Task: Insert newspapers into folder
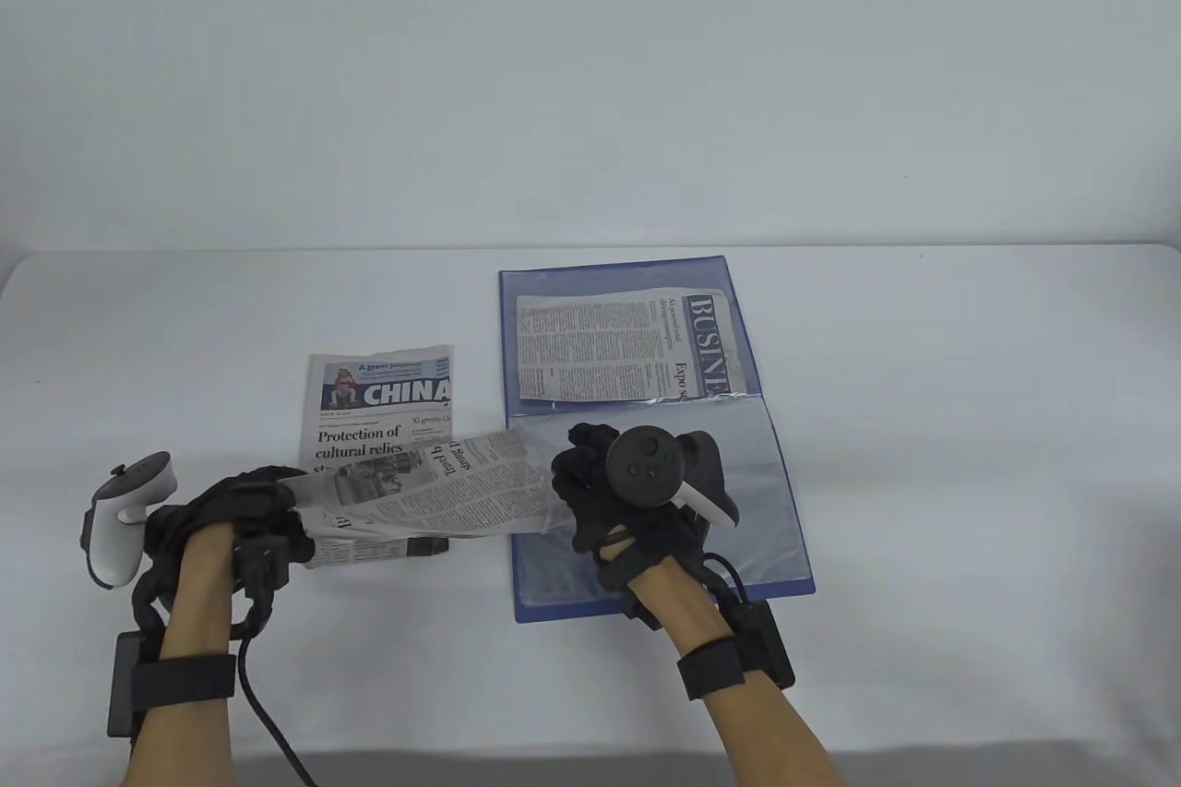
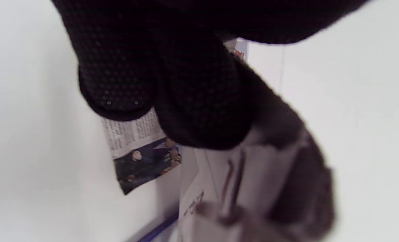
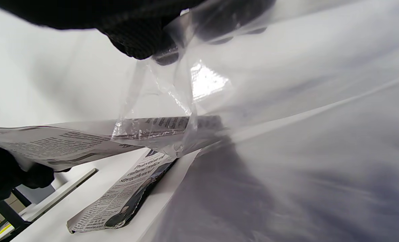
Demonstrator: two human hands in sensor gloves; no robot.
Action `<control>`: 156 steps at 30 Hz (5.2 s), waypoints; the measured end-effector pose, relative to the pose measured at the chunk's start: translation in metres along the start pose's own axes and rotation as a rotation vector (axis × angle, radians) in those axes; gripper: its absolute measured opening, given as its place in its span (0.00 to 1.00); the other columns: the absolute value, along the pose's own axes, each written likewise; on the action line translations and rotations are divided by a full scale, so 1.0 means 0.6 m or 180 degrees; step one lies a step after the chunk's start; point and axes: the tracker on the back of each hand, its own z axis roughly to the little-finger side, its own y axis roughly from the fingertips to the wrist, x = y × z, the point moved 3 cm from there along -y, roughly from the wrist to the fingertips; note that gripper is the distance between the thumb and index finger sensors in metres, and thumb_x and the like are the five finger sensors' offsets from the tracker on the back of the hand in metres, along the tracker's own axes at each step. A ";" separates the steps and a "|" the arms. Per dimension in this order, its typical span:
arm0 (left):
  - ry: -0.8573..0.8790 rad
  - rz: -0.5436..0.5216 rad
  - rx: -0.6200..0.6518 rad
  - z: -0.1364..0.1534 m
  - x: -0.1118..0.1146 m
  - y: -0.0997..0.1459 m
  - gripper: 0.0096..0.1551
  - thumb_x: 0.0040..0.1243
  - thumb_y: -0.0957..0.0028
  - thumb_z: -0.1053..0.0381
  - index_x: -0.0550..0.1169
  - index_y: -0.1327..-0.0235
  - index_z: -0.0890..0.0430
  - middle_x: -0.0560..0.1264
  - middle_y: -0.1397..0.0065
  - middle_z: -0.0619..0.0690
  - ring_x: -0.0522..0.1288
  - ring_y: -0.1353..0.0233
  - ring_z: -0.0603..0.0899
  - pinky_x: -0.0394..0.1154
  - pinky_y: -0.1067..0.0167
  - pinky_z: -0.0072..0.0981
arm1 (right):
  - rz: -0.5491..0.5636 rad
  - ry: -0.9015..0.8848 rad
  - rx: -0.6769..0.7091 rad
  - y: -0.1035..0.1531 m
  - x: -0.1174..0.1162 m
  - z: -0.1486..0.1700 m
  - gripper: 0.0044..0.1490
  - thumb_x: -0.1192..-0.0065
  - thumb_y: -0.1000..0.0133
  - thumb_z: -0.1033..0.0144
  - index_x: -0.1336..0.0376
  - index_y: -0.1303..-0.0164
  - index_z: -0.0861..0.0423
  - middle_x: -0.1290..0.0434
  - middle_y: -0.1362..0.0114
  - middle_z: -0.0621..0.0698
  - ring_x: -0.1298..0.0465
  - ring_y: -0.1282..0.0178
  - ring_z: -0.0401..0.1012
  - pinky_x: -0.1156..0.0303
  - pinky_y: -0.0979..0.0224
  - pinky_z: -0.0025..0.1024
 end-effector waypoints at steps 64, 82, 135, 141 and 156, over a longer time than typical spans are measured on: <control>-0.3974 0.0345 0.1571 -0.042 0.383 -0.028 0.32 0.60 0.32 0.44 0.59 0.19 0.34 0.53 0.11 0.46 0.48 0.09 0.61 0.40 0.13 0.70 | 0.0009 -0.0251 -0.0045 -0.007 0.001 -0.005 0.22 0.40 0.35 0.61 0.37 0.34 0.55 0.48 0.20 0.61 0.47 0.21 0.61 0.53 0.27 0.71; -0.0905 0.0053 0.1272 -0.180 0.319 -0.089 0.23 0.50 0.28 0.44 0.60 0.23 0.40 0.71 0.21 0.40 0.75 0.22 0.54 0.63 0.12 0.49 | 0.1246 -0.0497 0.0541 0.054 0.125 -0.046 0.33 0.50 0.33 0.55 0.46 0.25 0.62 0.50 0.20 0.63 0.49 0.21 0.63 0.55 0.28 0.72; -0.2834 0.0458 0.1300 -0.016 0.340 -0.051 0.39 0.48 0.31 0.38 0.53 0.12 0.48 0.34 0.09 0.54 0.26 0.14 0.67 0.28 0.20 0.67 | -0.0630 0.0331 -0.0261 -0.006 -0.054 -0.002 0.23 0.37 0.37 0.63 0.38 0.36 0.59 0.55 0.18 0.62 0.61 0.20 0.66 0.57 0.28 0.71; -0.1983 0.0942 0.1315 0.000 0.355 -0.064 0.43 0.41 0.36 0.32 0.58 0.13 0.55 0.27 0.12 0.57 0.13 0.22 0.65 0.16 0.31 0.65 | -0.0560 0.0248 -0.0235 -0.006 -0.047 -0.001 0.23 0.37 0.37 0.63 0.37 0.36 0.59 0.54 0.18 0.63 0.60 0.20 0.66 0.57 0.28 0.72; -0.2414 0.0134 0.1144 -0.007 0.334 -0.056 0.23 0.52 0.31 0.37 0.83 0.45 0.53 0.55 0.09 0.50 0.32 0.12 0.65 0.26 0.24 0.65 | -0.0488 0.0228 -0.0231 -0.006 -0.043 -0.001 0.22 0.40 0.36 0.63 0.38 0.35 0.59 0.52 0.19 0.63 0.58 0.20 0.65 0.56 0.28 0.72</control>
